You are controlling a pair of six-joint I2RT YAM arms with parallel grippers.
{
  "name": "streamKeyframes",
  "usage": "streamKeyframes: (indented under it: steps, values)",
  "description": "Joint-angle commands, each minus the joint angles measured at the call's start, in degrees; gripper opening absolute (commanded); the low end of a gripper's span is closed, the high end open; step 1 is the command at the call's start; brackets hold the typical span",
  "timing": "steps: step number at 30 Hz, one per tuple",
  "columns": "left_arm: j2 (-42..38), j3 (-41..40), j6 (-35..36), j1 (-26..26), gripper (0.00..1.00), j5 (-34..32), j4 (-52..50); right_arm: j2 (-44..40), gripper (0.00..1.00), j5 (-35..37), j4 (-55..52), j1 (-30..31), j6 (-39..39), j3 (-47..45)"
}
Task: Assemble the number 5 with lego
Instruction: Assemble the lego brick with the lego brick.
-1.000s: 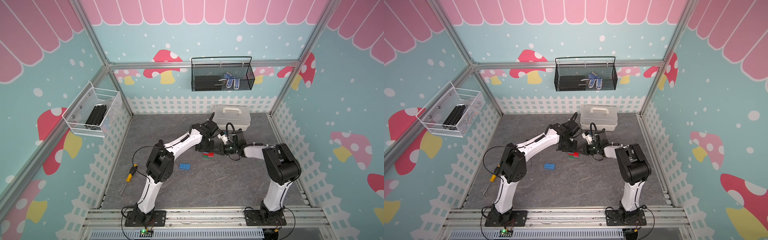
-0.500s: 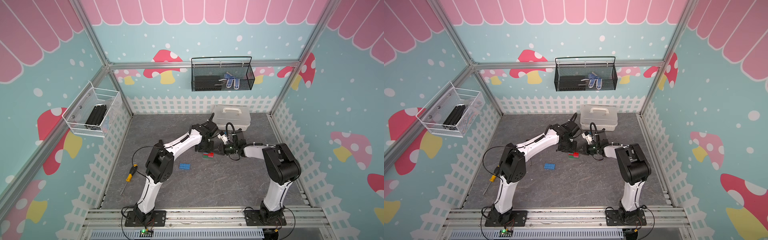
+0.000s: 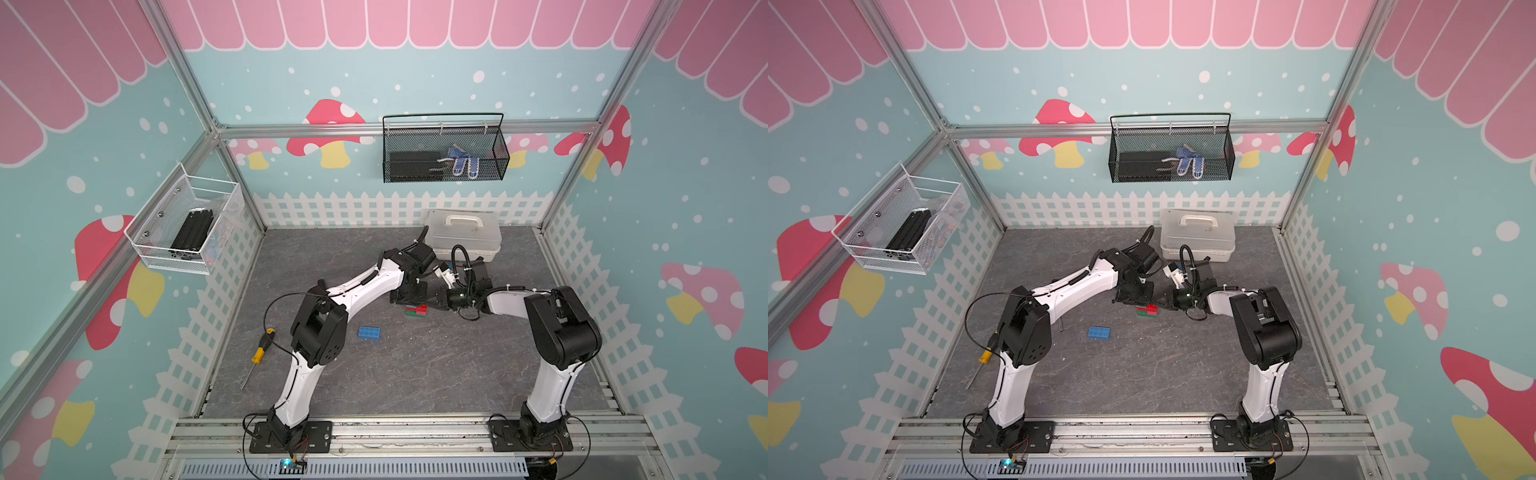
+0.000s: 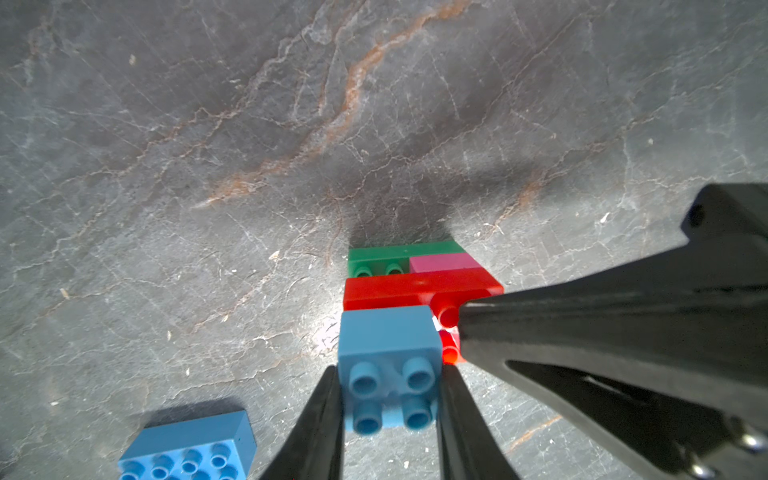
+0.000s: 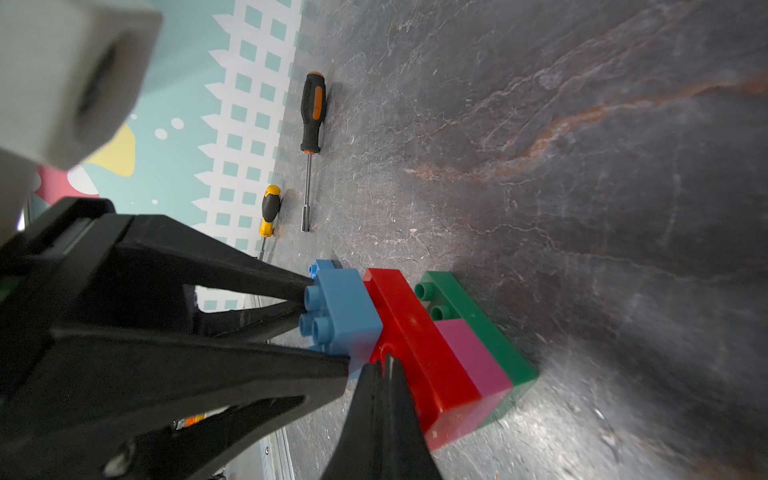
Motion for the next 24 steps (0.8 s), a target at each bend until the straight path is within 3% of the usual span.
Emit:
streamKeyframes:
  steps: [1, 19, 22, 24]
  values:
    - [4.99, -3.53, -0.73, -0.69, 0.21, 2.50, 1.00, 3.96, 0.00, 5.33, -6.24, 0.57, -0.92, -1.11]
    - [11.07, 2.75, 1.74, -0.62, 0.16, 5.63, -3.99, 4.93, 0.00, 5.42, -5.82, 0.65, -1.19, -1.11]
    - [10.05, 2.69, 1.46, -0.65, 0.21, 4.81, -3.96, 4.93, 0.00, 5.59, -5.93, 0.65, -1.19, -1.20]
    - [8.99, 2.91, 1.30, -0.63, 0.30, 4.35, -3.99, 4.93, 0.00, 5.68, -5.97, 0.66, -1.19, -1.19]
